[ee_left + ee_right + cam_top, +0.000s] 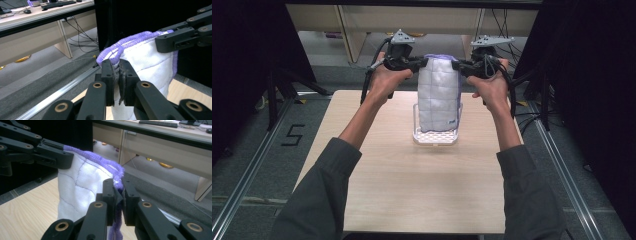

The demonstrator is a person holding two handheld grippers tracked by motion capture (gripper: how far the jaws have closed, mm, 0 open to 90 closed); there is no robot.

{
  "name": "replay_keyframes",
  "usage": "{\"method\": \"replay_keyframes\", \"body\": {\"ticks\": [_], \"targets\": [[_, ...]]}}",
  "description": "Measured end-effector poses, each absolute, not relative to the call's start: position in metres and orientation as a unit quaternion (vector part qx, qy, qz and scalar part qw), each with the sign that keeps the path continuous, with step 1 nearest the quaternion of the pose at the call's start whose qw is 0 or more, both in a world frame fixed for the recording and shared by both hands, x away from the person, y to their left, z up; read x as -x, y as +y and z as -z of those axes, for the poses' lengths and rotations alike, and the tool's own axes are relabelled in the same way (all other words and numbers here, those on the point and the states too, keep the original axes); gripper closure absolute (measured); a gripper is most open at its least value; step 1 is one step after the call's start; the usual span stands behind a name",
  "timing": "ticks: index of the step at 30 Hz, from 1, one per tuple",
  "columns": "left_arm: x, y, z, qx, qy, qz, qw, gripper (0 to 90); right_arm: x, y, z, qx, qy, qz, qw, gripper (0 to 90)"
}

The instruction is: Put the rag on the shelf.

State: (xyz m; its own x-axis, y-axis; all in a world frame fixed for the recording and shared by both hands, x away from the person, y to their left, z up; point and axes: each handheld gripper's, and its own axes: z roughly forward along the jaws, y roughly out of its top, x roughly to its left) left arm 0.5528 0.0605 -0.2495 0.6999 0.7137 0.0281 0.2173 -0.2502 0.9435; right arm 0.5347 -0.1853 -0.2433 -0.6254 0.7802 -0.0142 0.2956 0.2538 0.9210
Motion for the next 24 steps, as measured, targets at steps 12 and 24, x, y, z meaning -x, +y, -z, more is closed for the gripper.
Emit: {"method": "replay_keyframes", "body": {"ticks": [12, 24], "targets": [[-0.6, 0.058, 0.293, -0.752, 0.343, -0.224, 0.517, 81.3, -0.59, -0.185, 0.28, -0.415, 0.746, -0.48, 0.201, 83.0], [-0.613, 0.054, 0.334, -0.775, 0.359, -0.215, 0.474, 81.3, -0.617, -0.179, 0.315, -0.434, 0.771, -0.426, 0.189, 82.0]]}}
